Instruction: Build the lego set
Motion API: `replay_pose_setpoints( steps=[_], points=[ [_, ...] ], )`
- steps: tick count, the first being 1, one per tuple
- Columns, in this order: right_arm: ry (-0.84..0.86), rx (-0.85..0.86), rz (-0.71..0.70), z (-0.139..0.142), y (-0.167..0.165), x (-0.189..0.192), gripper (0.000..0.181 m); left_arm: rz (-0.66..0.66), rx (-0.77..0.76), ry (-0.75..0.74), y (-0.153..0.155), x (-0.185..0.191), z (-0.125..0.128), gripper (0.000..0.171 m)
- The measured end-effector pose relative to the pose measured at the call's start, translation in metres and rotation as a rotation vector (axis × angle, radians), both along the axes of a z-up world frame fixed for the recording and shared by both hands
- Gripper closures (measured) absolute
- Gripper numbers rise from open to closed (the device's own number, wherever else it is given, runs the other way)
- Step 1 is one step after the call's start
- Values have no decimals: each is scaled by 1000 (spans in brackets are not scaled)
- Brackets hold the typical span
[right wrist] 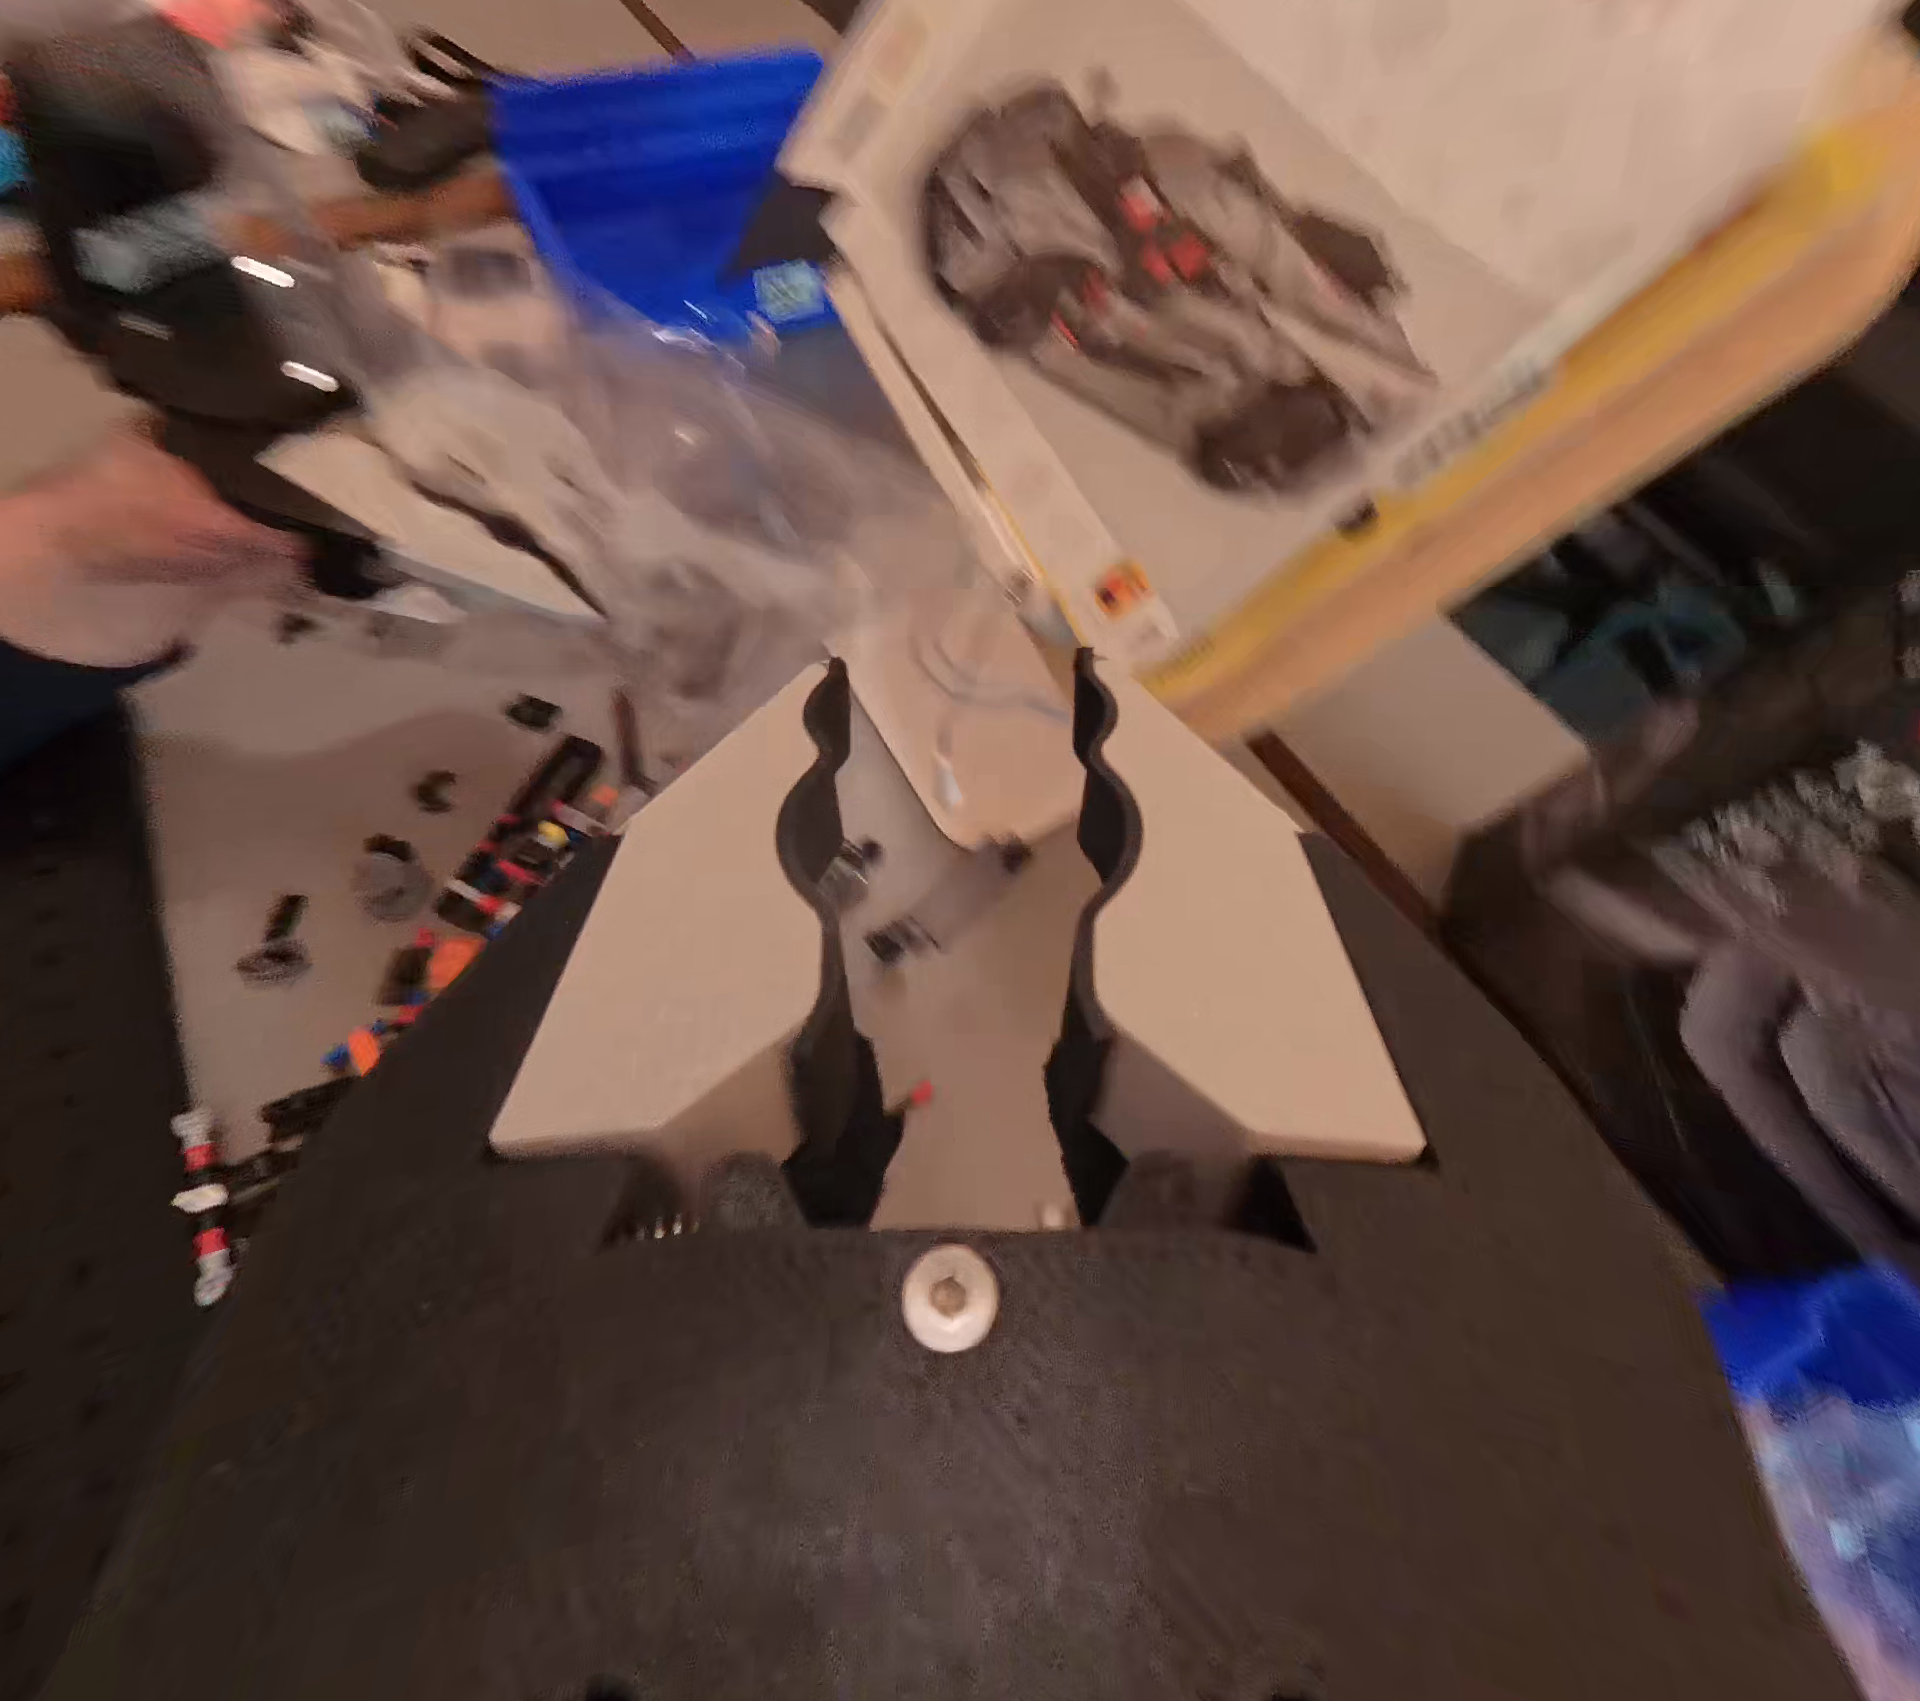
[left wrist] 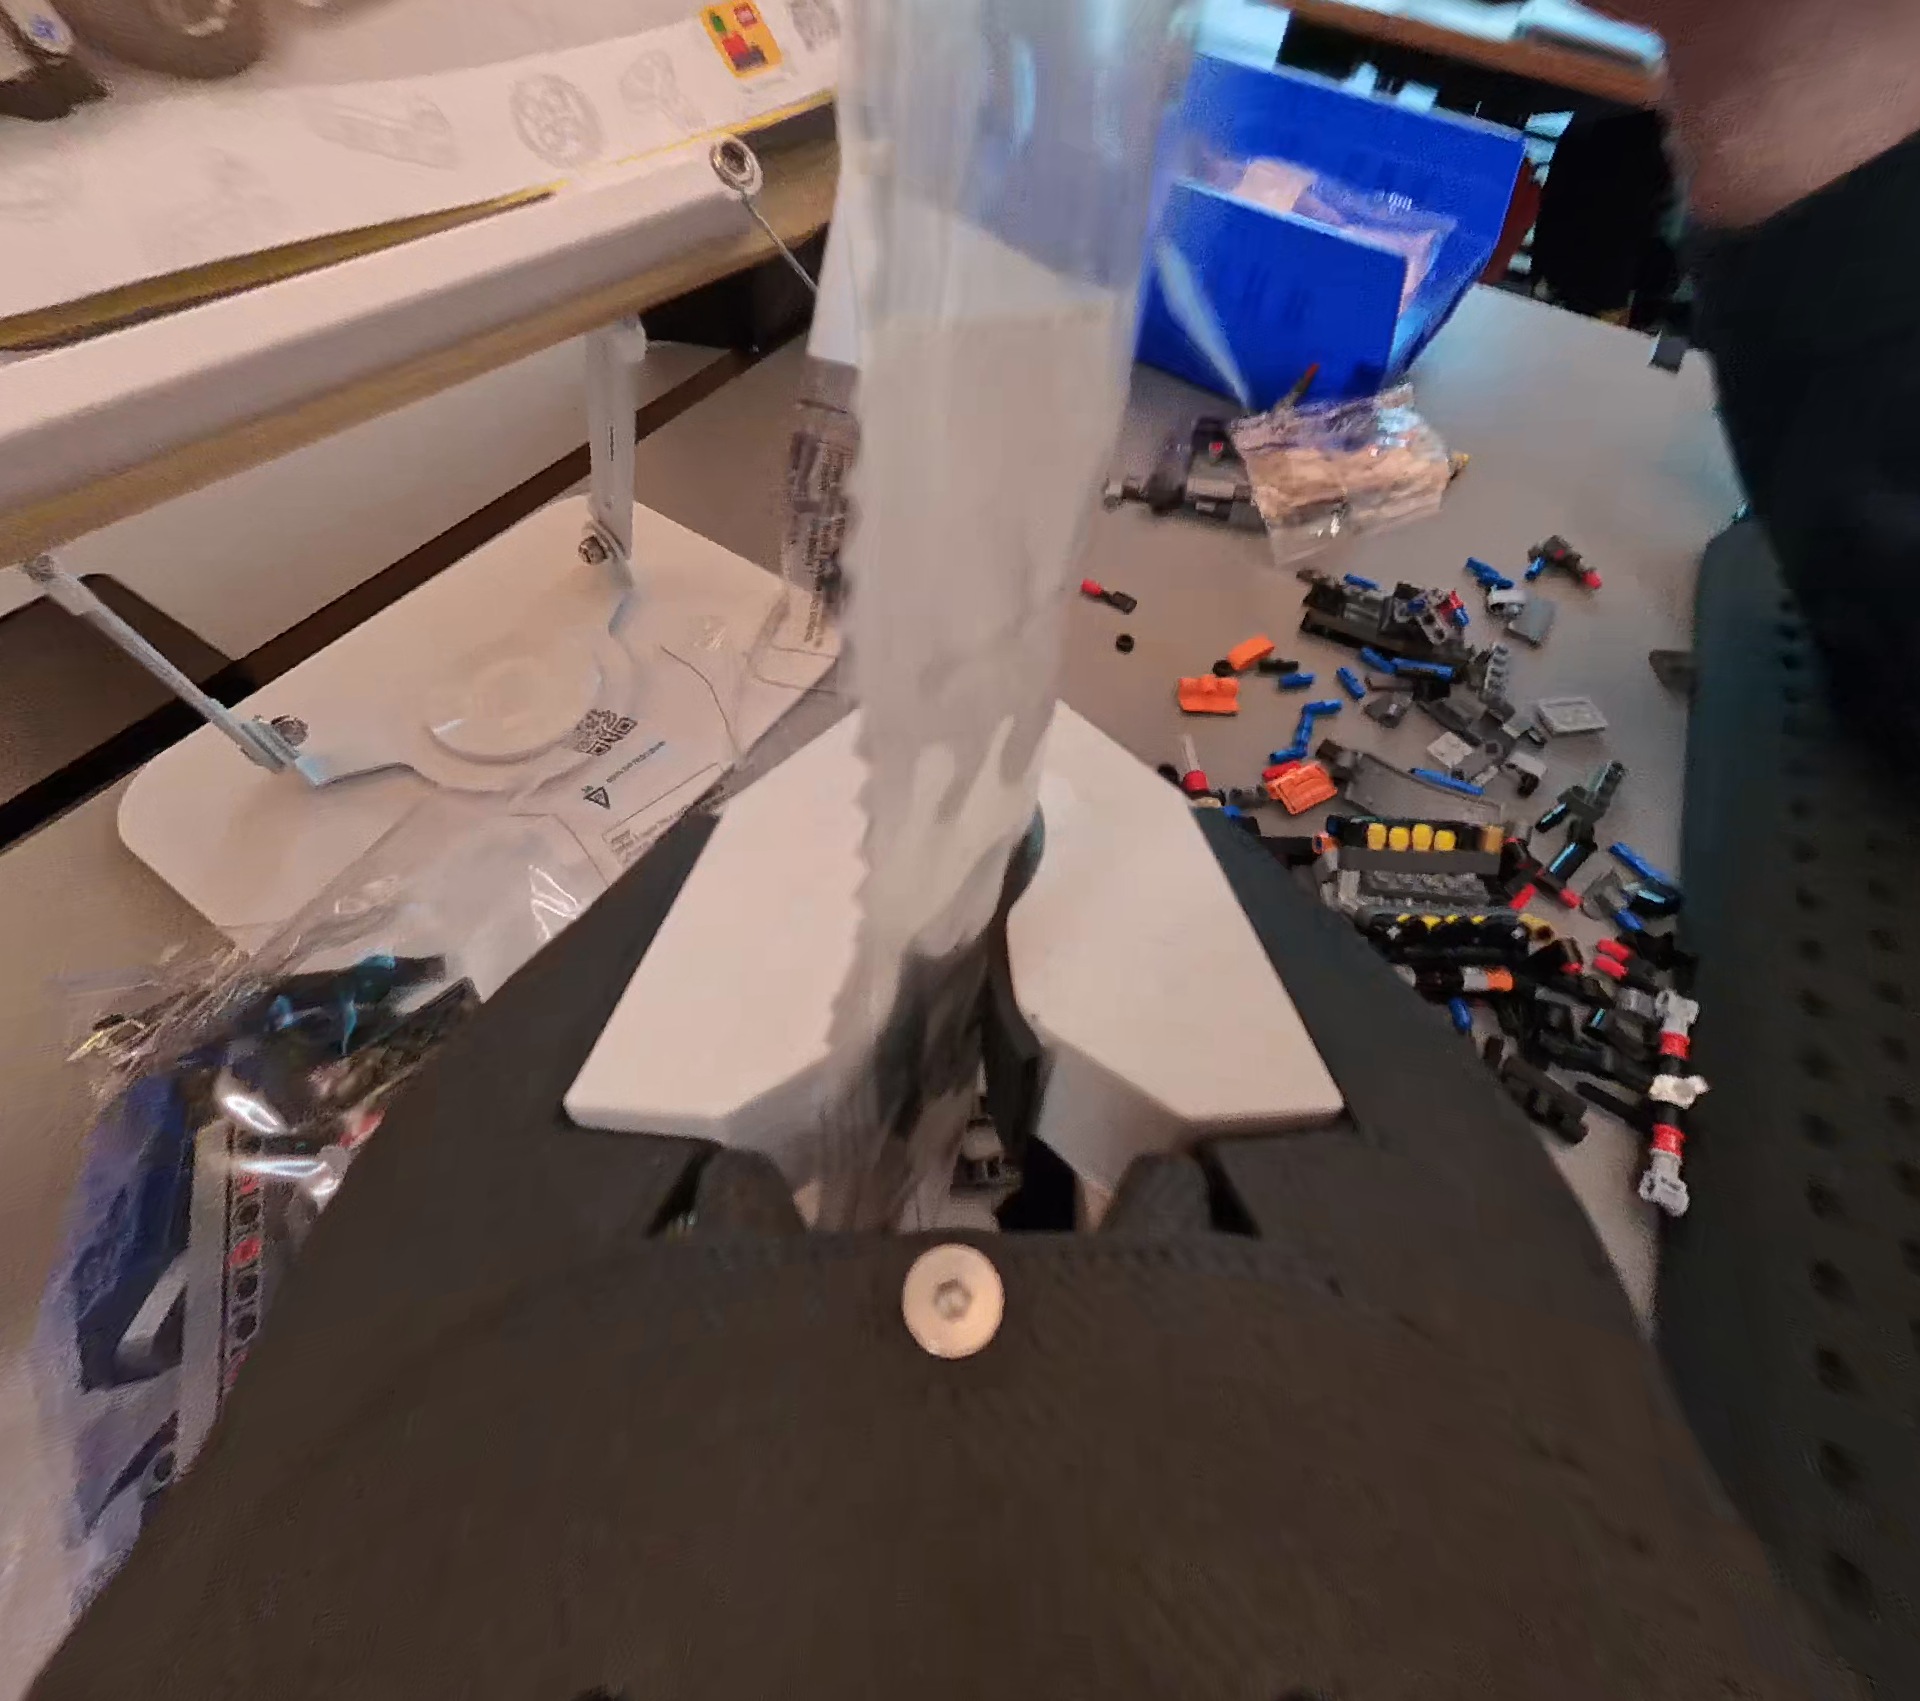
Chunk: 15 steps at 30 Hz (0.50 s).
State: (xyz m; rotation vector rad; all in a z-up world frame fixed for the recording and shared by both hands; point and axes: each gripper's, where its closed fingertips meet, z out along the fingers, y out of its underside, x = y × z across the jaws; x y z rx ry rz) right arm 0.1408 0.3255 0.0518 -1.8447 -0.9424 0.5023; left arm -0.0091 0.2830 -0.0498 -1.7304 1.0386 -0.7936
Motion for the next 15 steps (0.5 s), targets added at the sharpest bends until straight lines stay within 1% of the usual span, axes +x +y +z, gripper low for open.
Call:
replay_pose_setpoints(
  steps=[2, 4, 5, 8, 10, 13, 15],
  points=[
    [-85, -132, -42, -42, 16, 14, 138, 13, -7, -36, 3, -5, 5, 171],
    [-142, -238, -78, -82, 31, 20, 140, 31, -3, -57, 6, -11, 9, 171],
    [-174, -306, -62, -104, 32, 18, 140, 32, -7, -71, 7, -13, 11, 171],
    [-255, -486, 66, -163, 20, -2, 139, 37, -22, -99, 9, -16, 12, 171],
    [-299, -539, 139, -190, 14, -14, 141, 35, -23, -91, 9, -16, 10, 171],
    [-352, -535, 213, -215, 10, -25, 146, 28, -22, -85, 8, -15, 8, 171],
    [-409, -551, 237, -229, 6, -25, 149, 26, -20, -77, 8, -14, 7, 171]
  ],
)
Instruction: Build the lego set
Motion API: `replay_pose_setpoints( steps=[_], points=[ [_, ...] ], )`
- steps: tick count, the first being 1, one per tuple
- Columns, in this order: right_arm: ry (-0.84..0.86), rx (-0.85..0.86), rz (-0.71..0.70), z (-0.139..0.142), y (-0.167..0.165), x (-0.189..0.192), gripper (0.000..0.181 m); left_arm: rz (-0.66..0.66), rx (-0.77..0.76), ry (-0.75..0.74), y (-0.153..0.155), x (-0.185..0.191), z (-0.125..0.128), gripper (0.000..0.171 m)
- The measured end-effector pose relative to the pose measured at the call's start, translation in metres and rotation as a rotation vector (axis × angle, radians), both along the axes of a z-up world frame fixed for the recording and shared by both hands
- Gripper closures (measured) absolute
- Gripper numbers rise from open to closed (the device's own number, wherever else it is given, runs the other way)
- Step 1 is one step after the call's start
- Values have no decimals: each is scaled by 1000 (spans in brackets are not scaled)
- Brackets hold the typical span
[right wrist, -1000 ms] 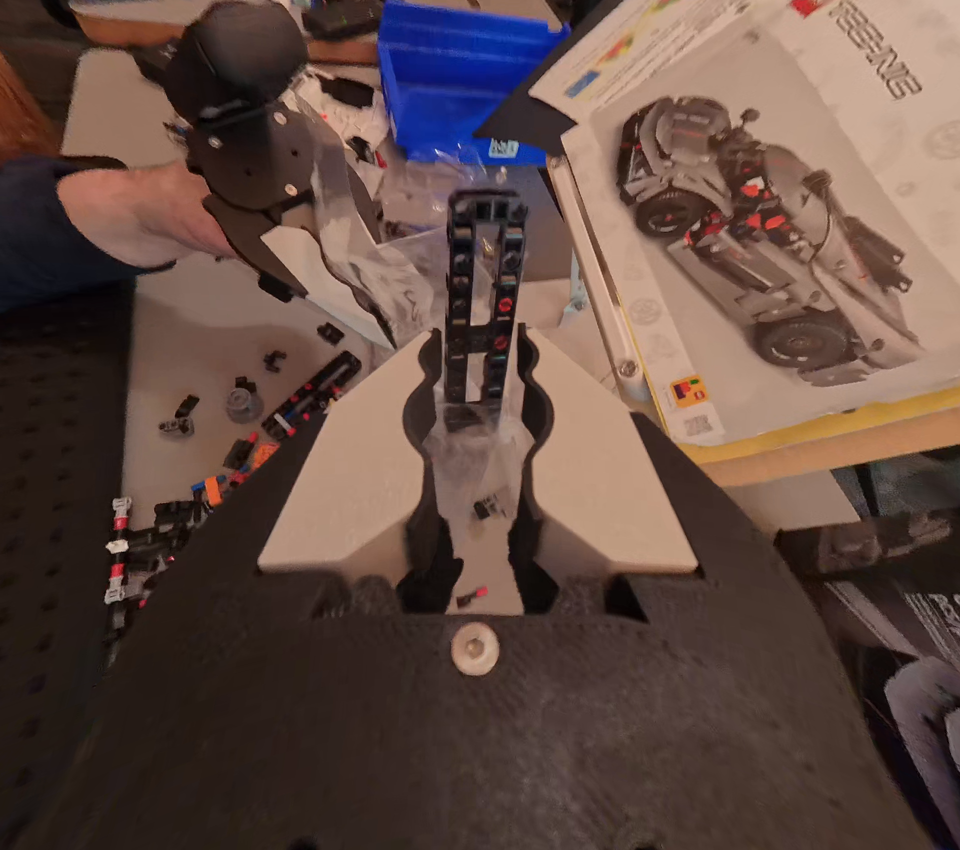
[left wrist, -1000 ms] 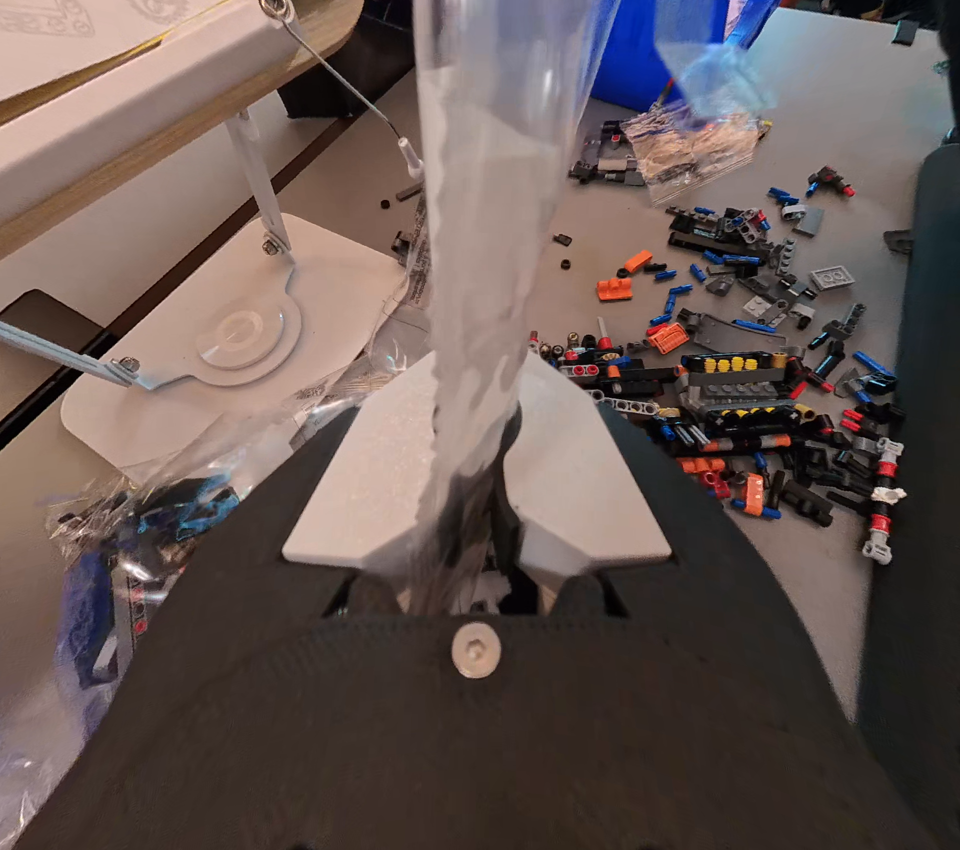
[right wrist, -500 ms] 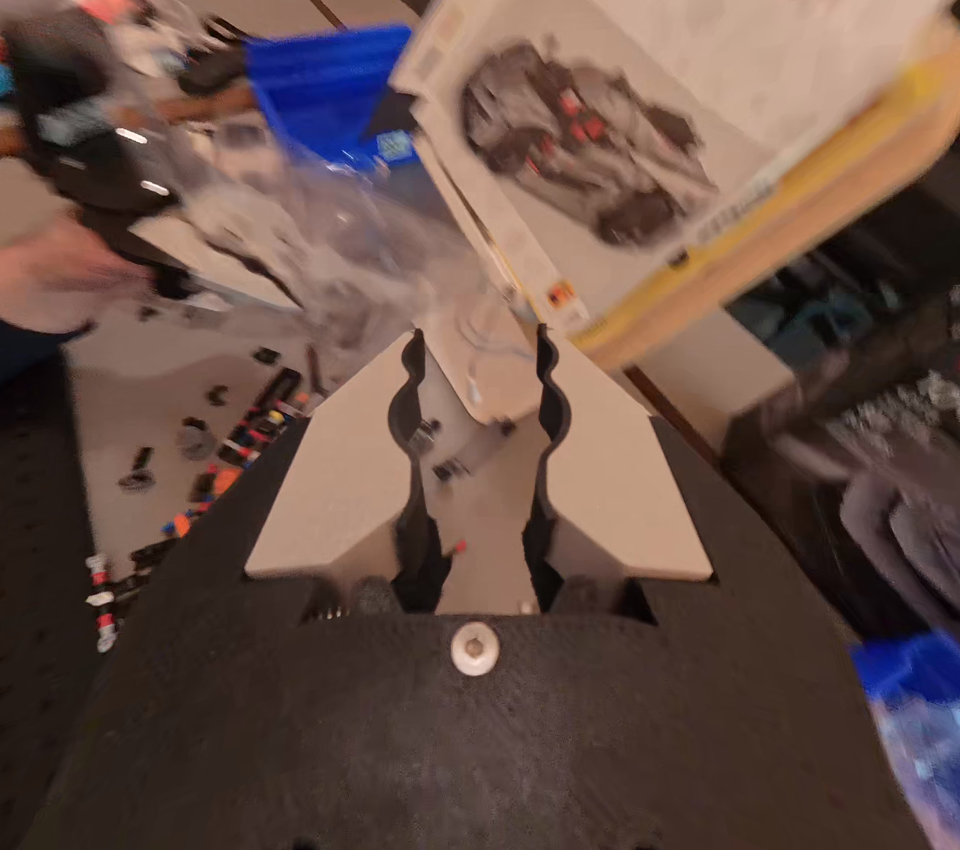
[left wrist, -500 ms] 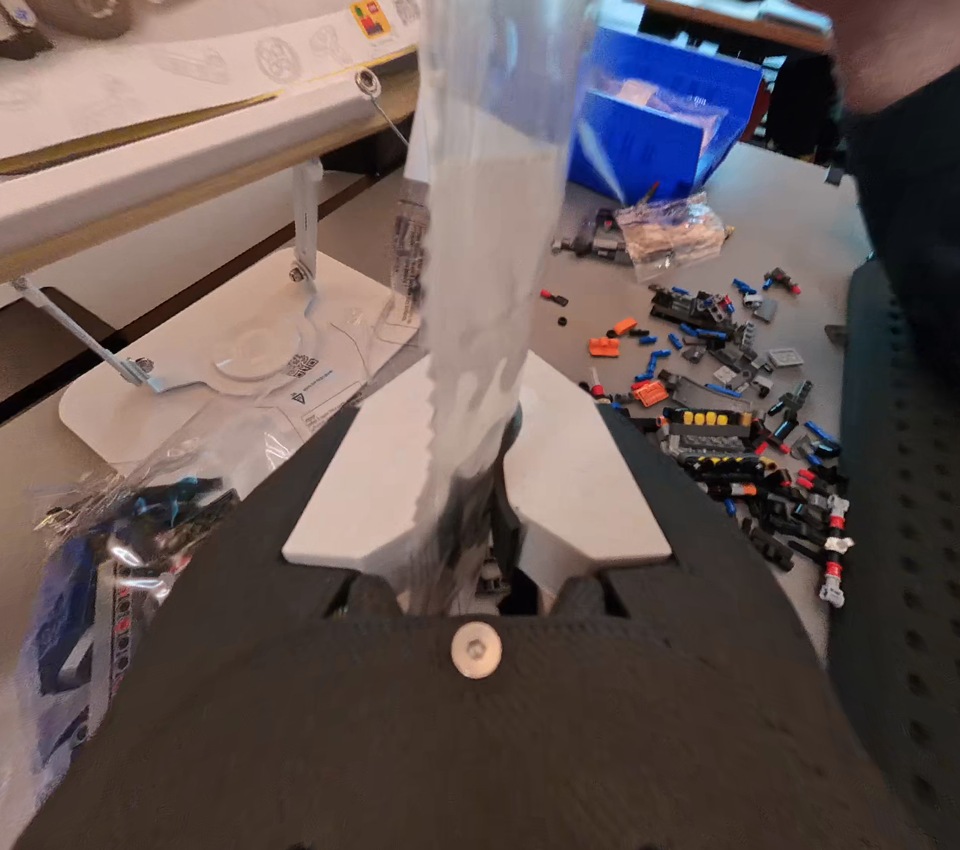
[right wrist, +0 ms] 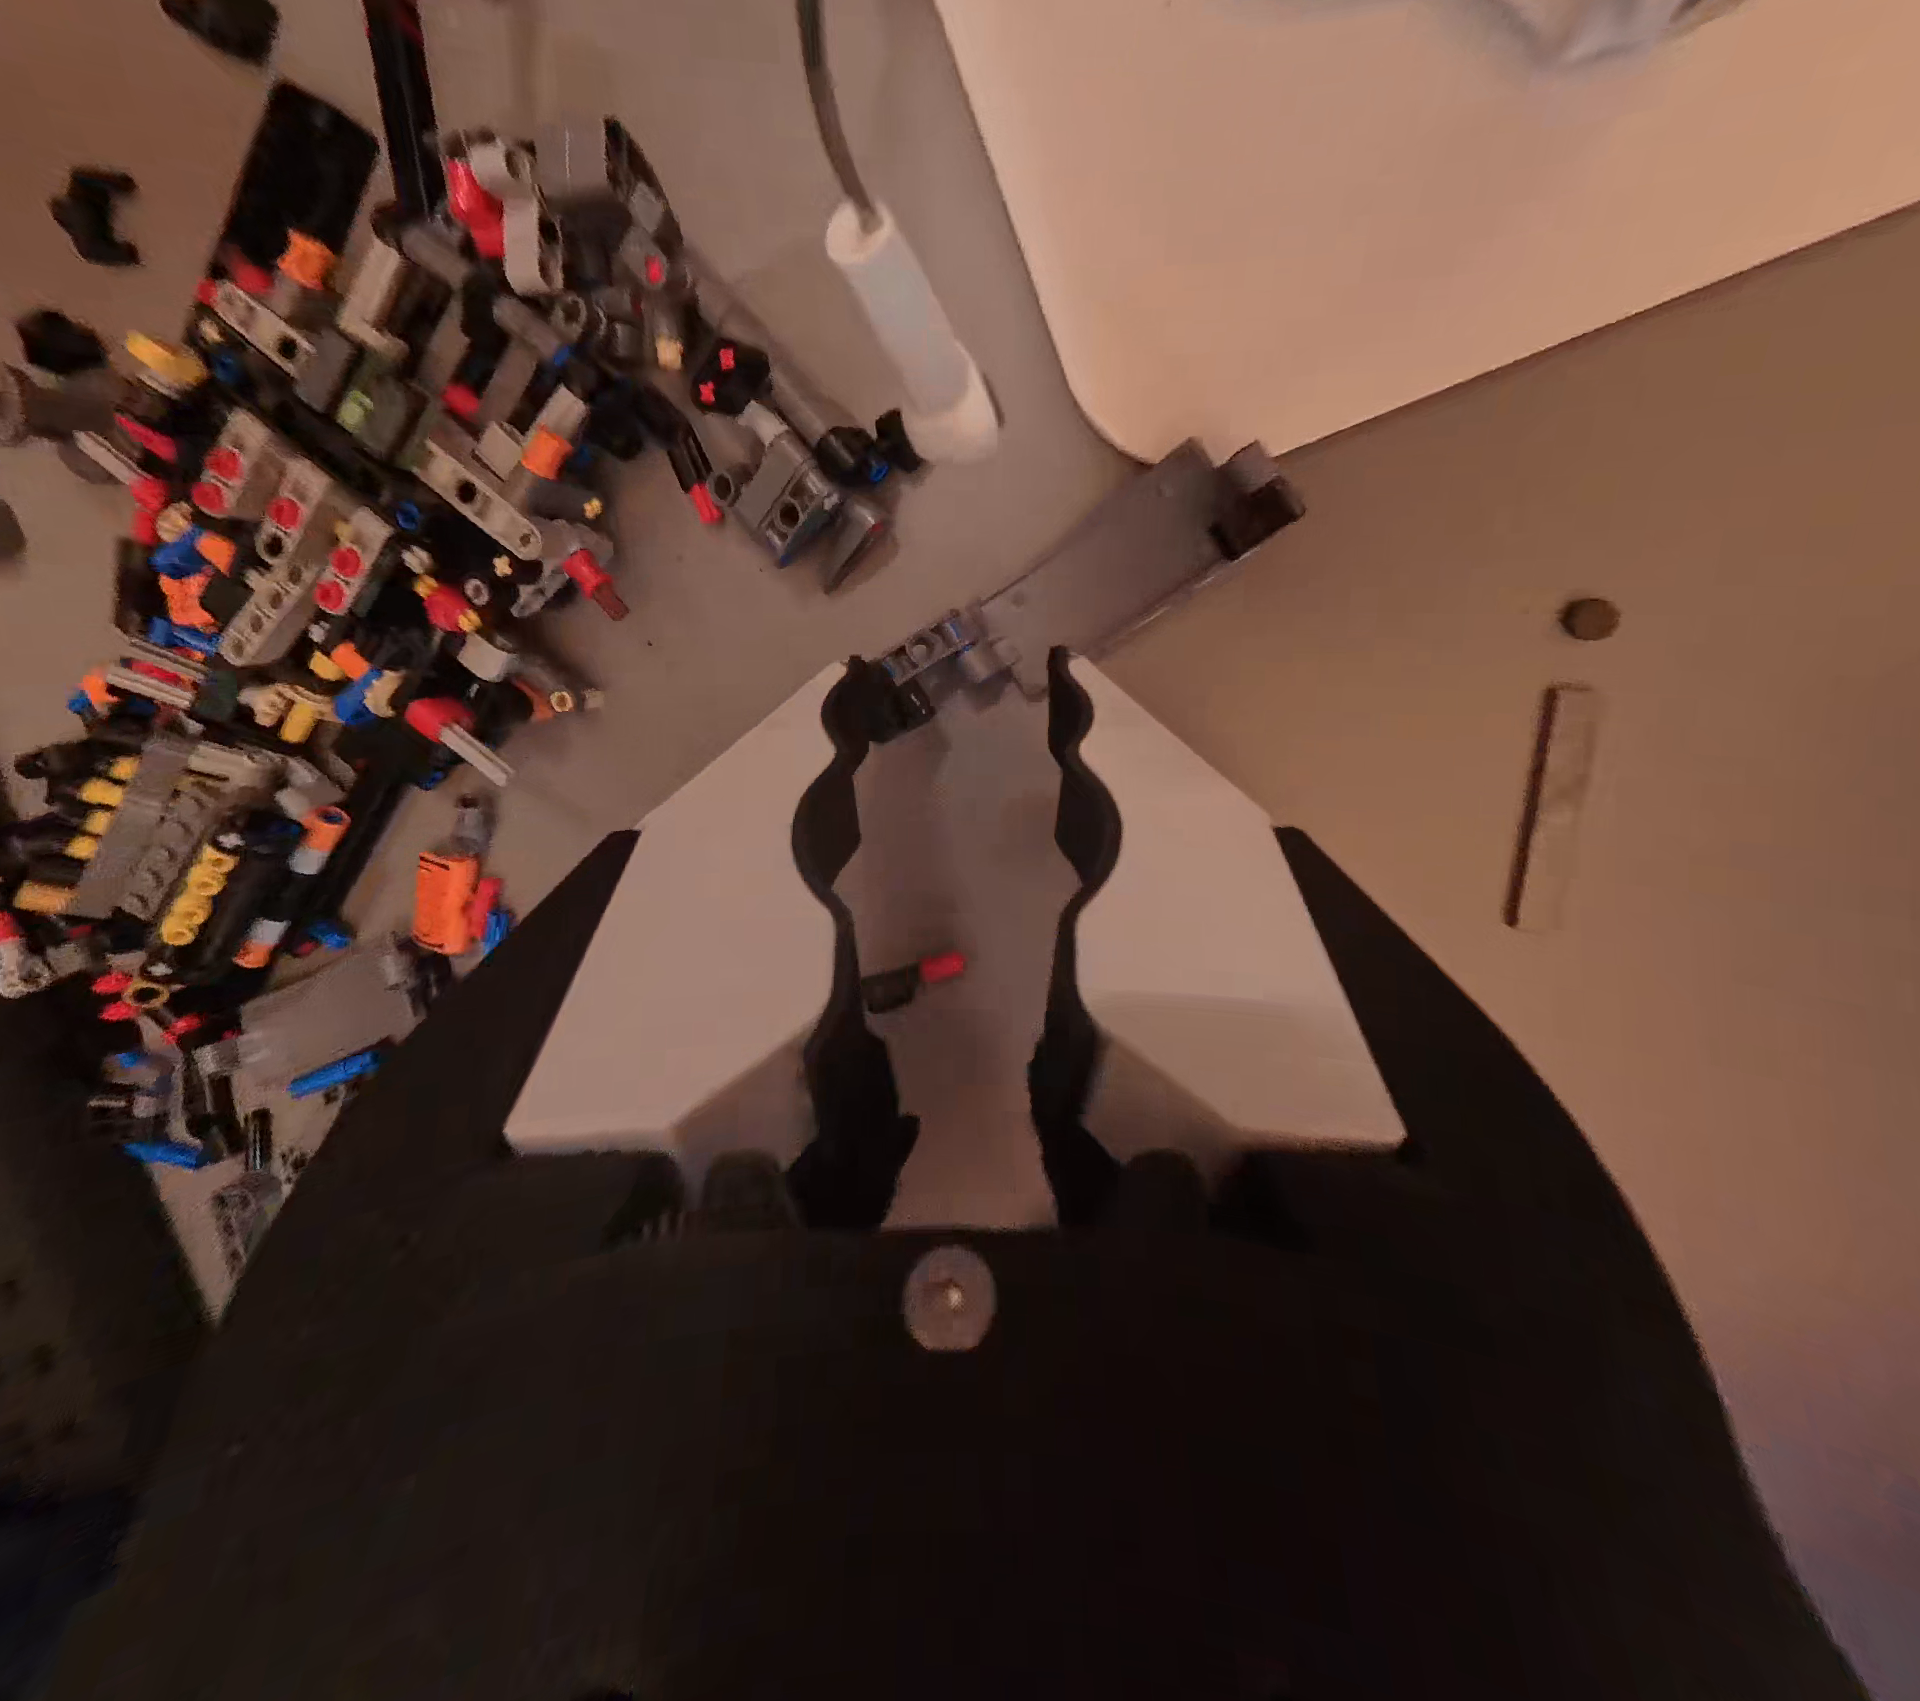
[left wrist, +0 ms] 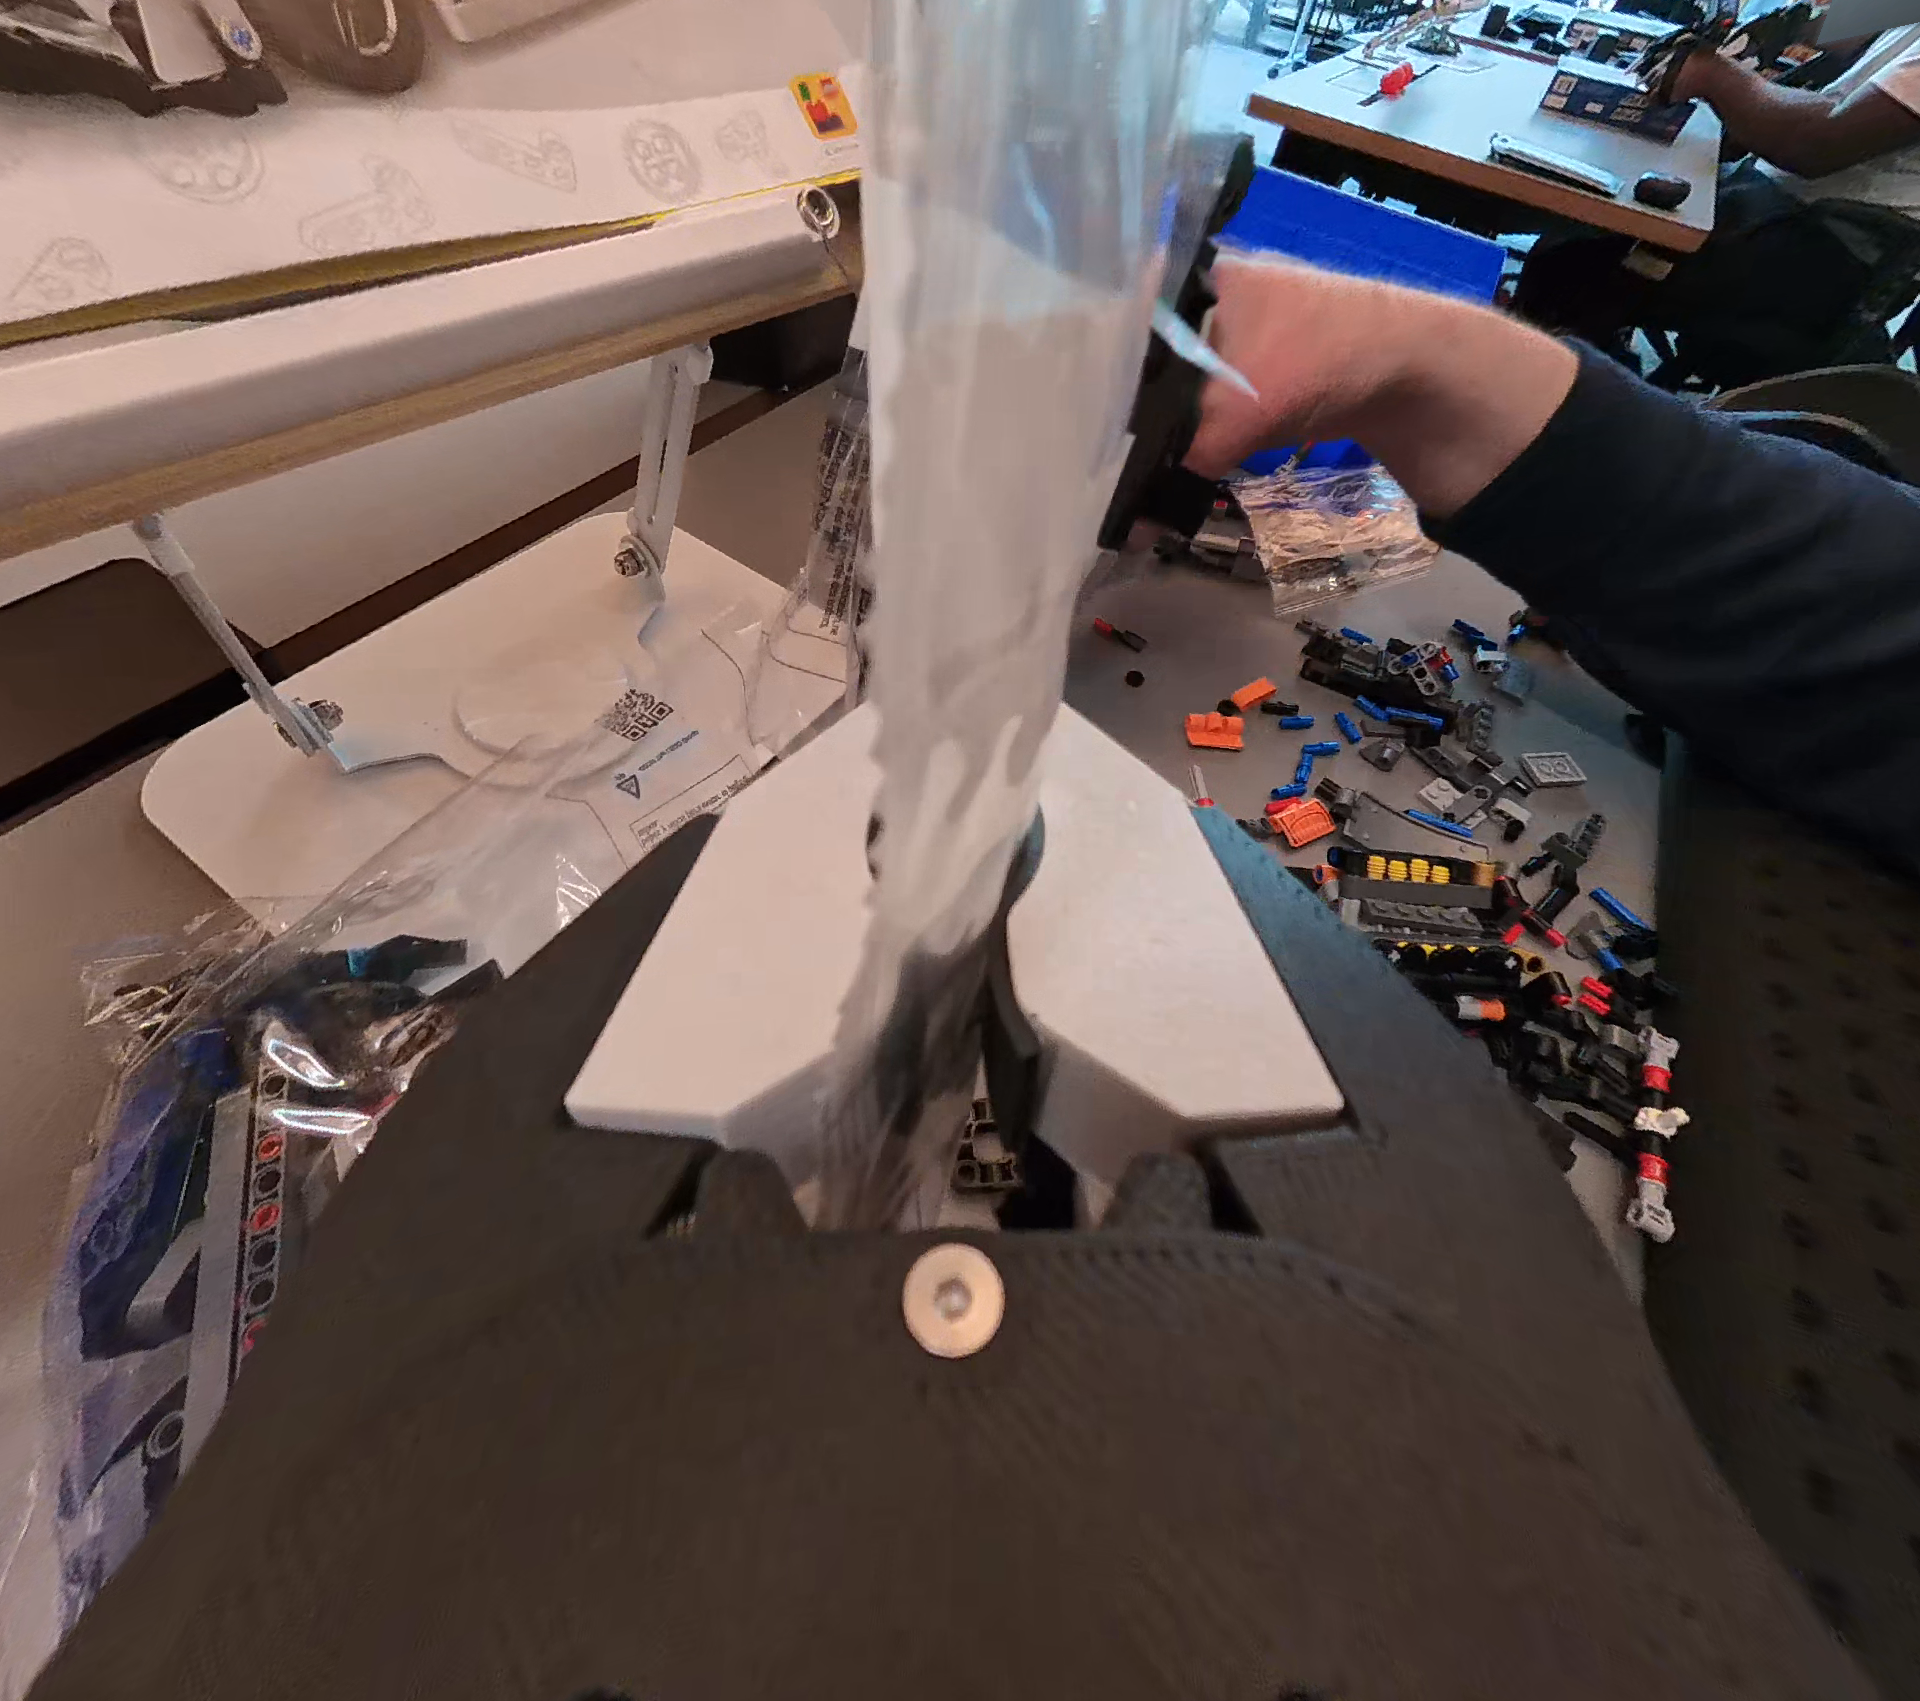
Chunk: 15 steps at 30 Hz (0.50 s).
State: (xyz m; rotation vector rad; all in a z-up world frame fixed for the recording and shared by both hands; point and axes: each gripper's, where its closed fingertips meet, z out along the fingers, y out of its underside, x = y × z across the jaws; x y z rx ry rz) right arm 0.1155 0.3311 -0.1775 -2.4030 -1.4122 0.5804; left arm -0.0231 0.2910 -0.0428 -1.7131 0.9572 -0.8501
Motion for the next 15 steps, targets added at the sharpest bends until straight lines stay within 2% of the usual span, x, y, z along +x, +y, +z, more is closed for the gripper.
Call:
replay_pose_setpoints(
  steps=[2, 6, 7, 8, 11, 15],
  points=[
    [-50, -17, 23, -11, -4, 1, 150, 0, 2, 10, 0, 0, -1, 171],
    [-59, -36, 35, -13, -8, 0, 168, 4, 6, 35, 0, 1, -5, 171],
    [-57, -40, 44, -12, -9, 1, 181, 3, 5, 38, 0, 1, -6, 171],
    [-55, -46, 51, -12, -11, 2, 181, 3, 5, 42, 0, 2, -7, 171],
    [-42, -99, 84, -8, -22, 8, 179, 6, 6, 59, 1, 2, -10, 171],
    [-1, -27, -104, 17, 7, 37, 155, 3, 6, 58, 1, 2, -10, 171]
  ],
)
